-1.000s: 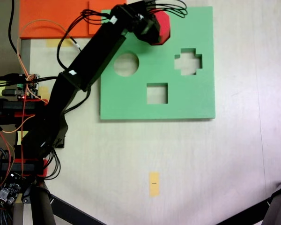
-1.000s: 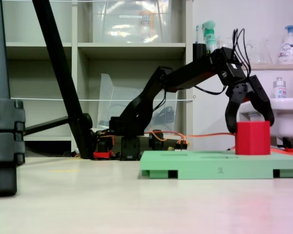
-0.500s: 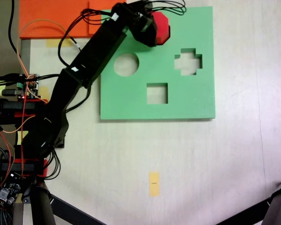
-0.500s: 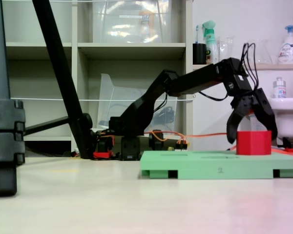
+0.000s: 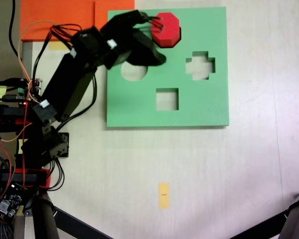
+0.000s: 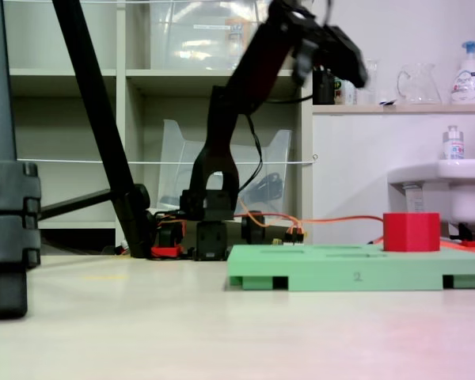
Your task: Put the octagonal pillar block into the corresponding hole
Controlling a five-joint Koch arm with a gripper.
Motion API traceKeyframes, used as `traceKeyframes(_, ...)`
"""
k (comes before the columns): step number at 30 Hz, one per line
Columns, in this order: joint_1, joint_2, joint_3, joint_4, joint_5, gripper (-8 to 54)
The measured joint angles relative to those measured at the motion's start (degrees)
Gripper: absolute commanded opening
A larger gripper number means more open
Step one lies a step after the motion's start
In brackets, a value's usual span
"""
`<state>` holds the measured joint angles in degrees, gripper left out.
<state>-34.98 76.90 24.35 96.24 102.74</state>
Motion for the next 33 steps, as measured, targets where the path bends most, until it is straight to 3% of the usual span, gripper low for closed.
traceKeyframes(3, 12.13, 6.06, 2.37, 0.7, -8.61, 40.8)
traceKeyframes(11, 36.04, 28.92, 49.92, -19.95, -57.66, 37.9)
traceKeyframes(17, 41.4, 41.13, 95.62, -55.2, -77.96, 37.7)
traceKeyframes(19, 41.92, 43.77, 116.19, -76.29, -84.2, 33.1)
traceKeyframes(21, 41.92, 46.58, 136.05, -100.02, -91.67, 33.0)
traceKeyframes(25, 40.34, 51.24, 148.01, -109.16, -97.21, 33.2)
traceKeyframes(33, 37.97, 51.68, 151.17, -98.53, -97.73, 33.7)
